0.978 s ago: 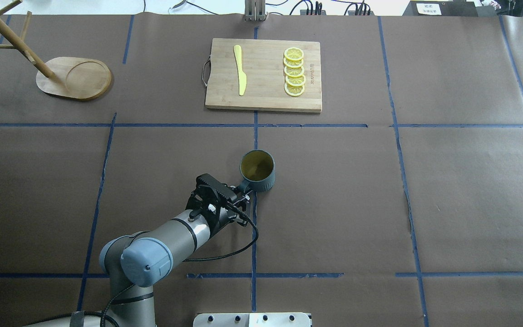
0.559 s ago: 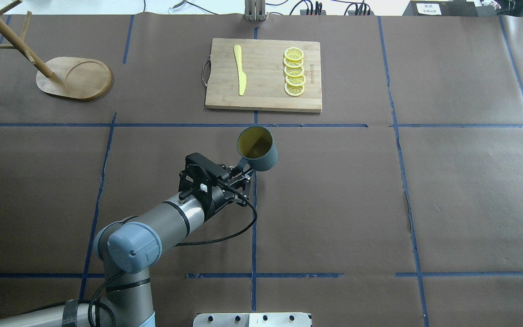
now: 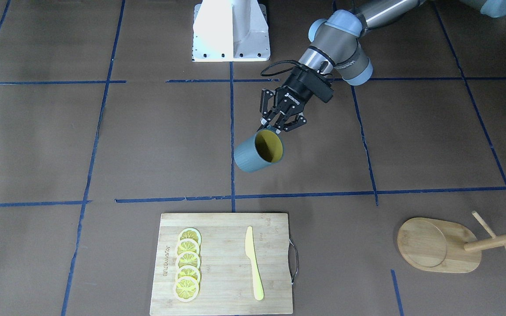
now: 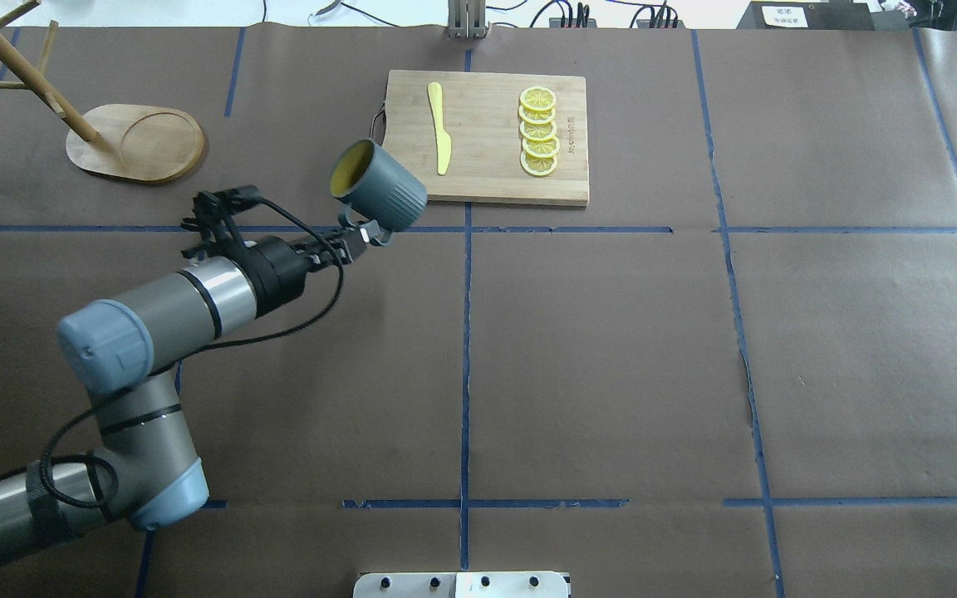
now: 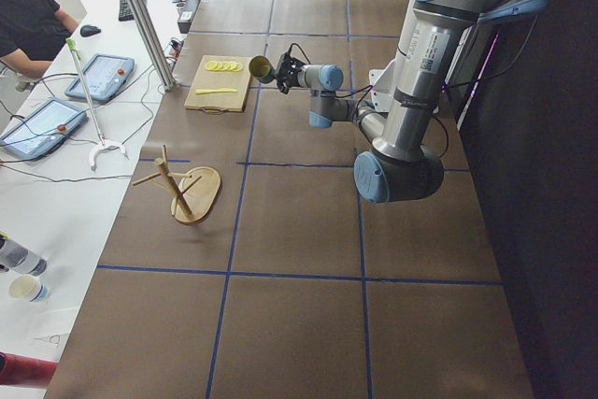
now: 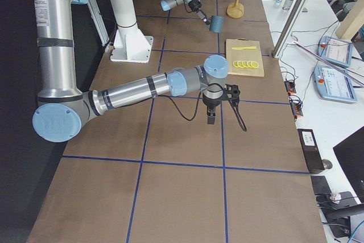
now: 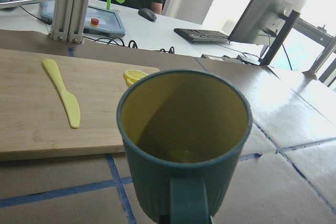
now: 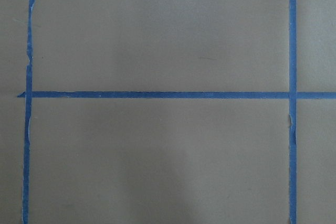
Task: Hang cup on storage rack
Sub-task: 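Lift the mug with the left gripper and carry it toward the wooden rack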
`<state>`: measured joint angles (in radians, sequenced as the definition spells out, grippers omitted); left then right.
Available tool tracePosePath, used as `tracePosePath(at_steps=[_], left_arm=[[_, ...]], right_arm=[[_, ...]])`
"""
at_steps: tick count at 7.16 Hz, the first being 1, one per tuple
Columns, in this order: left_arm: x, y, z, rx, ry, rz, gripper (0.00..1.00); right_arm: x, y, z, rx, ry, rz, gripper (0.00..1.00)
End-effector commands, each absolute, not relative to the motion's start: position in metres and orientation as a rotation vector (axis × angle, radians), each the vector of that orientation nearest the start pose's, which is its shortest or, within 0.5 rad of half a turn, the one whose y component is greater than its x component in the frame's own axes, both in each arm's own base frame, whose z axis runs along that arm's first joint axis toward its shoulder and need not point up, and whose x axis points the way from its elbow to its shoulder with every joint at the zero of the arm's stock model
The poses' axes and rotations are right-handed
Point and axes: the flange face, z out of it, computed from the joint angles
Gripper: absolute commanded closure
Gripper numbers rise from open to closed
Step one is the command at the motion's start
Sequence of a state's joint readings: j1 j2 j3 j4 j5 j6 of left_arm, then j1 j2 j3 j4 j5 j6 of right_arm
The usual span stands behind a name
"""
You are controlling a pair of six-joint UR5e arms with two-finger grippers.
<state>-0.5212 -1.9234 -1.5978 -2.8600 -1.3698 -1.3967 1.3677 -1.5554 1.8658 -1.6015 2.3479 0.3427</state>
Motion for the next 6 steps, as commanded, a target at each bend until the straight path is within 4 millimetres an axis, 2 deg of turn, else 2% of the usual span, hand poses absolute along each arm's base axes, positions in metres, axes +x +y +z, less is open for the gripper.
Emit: tracePosePath(at_steps=[1, 2, 4, 5, 6], left_arm=[[0.364, -0.479, 0.339, 0.448, 1.706, -0.825, 1.00], [0.339, -0.493, 0.342, 0.279, 1.813, -1.002, 1.00], [0.255, -0.553, 0.377, 0.070, 1.812, -1.179, 1.00], [0.216, -0.571, 0.388, -0.020, 1.827, -1.276, 1.00], [0.196, -0.575, 0.396, -0.191, 1.923, -1.398, 1.00]], right_arm=[[-0.035, -0.498, 0.508, 0.052, -0.811, 0.028, 0.00], [-0.034, -0.499, 0.508, 0.055, -0.810, 0.029, 0.00], [-0.035, -0.499, 0.506, 0.059, -0.809, 0.024, 0.00], [-0.034, -0.498, 0.504, 0.064, -0.812, 0.024, 0.00], [-0.034, -0.497, 0.499, 0.073, -0.812, 0.023, 0.00]])
